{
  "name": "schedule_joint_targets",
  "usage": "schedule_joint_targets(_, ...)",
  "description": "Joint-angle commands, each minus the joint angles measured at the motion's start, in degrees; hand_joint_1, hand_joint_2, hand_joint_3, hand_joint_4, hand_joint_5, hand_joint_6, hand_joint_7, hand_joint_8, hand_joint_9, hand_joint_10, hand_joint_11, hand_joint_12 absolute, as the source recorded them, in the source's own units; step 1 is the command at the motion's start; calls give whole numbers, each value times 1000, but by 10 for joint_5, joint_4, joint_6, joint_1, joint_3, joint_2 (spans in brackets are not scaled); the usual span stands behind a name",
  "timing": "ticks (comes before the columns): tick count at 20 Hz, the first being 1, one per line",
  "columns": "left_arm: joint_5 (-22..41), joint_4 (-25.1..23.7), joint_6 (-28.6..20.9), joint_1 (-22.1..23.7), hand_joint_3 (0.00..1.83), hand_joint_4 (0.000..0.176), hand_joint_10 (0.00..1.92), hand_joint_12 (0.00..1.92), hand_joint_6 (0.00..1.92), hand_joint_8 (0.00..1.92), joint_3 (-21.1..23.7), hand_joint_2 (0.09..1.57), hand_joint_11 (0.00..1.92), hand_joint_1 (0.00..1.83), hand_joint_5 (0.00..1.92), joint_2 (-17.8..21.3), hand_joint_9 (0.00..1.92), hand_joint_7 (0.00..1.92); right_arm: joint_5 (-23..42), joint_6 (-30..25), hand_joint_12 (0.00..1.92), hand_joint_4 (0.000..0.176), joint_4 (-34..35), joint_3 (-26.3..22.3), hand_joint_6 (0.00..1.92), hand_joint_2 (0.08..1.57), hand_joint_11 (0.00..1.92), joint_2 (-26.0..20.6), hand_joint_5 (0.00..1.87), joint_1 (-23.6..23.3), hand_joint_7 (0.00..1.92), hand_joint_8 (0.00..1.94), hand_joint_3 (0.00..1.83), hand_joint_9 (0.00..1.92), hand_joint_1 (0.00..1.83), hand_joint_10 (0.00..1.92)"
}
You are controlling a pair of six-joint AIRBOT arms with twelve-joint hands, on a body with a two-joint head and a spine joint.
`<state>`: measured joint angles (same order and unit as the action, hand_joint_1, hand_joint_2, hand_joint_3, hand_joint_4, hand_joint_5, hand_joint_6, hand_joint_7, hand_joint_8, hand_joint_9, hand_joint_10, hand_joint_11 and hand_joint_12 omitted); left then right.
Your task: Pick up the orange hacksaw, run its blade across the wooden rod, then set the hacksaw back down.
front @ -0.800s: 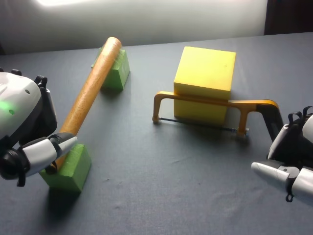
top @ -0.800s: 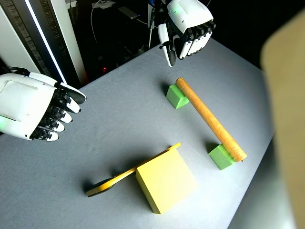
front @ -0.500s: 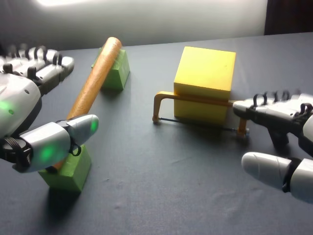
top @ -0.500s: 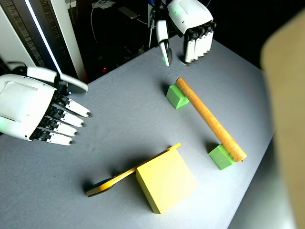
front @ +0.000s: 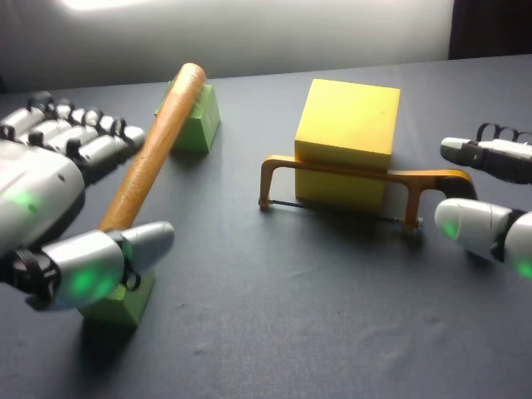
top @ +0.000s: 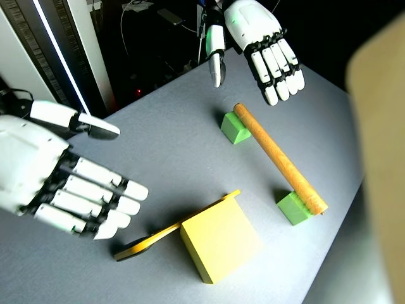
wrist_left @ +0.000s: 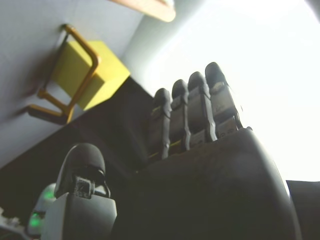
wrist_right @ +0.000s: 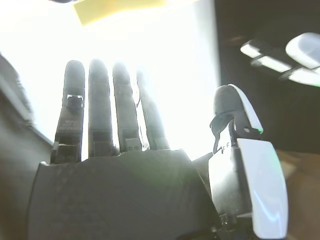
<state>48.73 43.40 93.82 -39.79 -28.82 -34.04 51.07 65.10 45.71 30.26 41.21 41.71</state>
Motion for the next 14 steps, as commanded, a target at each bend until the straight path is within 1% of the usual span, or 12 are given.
schedule_joint_targets(1,48,-26,-7,1,2,0,4,221,5,8,-4,1284,0,0,184,6,115,155,49,5,692,0,-4,7,6,1193,0,-1,199,-13,189,1,0,201,738,1)
schedule_joint_targets(2,47,-27,-8,-4,1,0,4,236,5,8,-3,1282,0,0,192,7,122,166,39,8,733,0,17,16,10,1140,0,1,226,-19,201,3,0,207,823,3)
schedule_joint_targets(3,45,-27,-19,-14,1,0,3,188,2,4,-2,1284,0,0,176,7,101,151,19,9,740,0,48,30,11,1094,0,6,235,-29,198,2,0,204,946,2)
schedule_joint_targets(4,45,-28,-24,-21,0,0,2,146,1,2,-2,1281,0,0,167,7,87,140,6,9,668,0,66,39,3,1053,0,10,220,-35,172,0,0,177,1055,0)
schedule_joint_targets(5,45,-28,-32,-30,0,0,1,161,1,2,-1,1279,0,0,159,7,83,130,-13,9,669,0,96,51,0,1021,0,17,205,-43,155,0,0,158,1098,0)
schedule_joint_targets(6,45,-28,-36,-37,2,0,0,161,1,0,0,1285,0,0,157,5,69,121,-36,9,675,0,145,69,0,1021,0,29,203,-53,157,2,0,156,1092,1)
schedule_joint_targets(7,45,-28,-36,-40,1,0,5,179,2,4,-1,1285,0,0,163,4,85,136,-46,9,689,0,166,77,2,1015,0,35,211,-56,194,8,0,182,1119,7)
schedule_joint_targets(9,44,-24,-40,-47,0,0,0,145,0,1,-4,1282,0,0,156,2,78,132,-68,9,736,0,215,97,4,990,0,48,232,-62,246,13,0,225,1179,16)
schedule_joint_targets(11,54,-17,-50,-62,0,0,2,118,0,2,-5,1278,0,0,154,2,82,141,-81,9,787,0,247,118,1,979,0,65,212,-70,250,4,0,245,1190,15)
schedule_joint_targets(12,59,-14,-54,-70,0,0,1,140,0,2,-4,1282,0,0,153,2,80,133,-83,9,806,0,253,127,2,967,0,72,217,-73,258,4,0,256,1225,13)
schedule_joint_targets(13,65,-14,-61,-82,1,0,2,81,1,3,-4,1285,0,0,136,1,57,110,-84,9,823,0,256,141,3,966,0,86,222,-76,261,3,0,262,1236,11)
schedule_joint_targets(14,68,-14,-69,-92,0,0,0,128,0,0,-5,1289,0,0,161,1,77,129,-83,8,826,0,256,151,1,983,0,97,203,-78,250,0,3,261,1210,8)
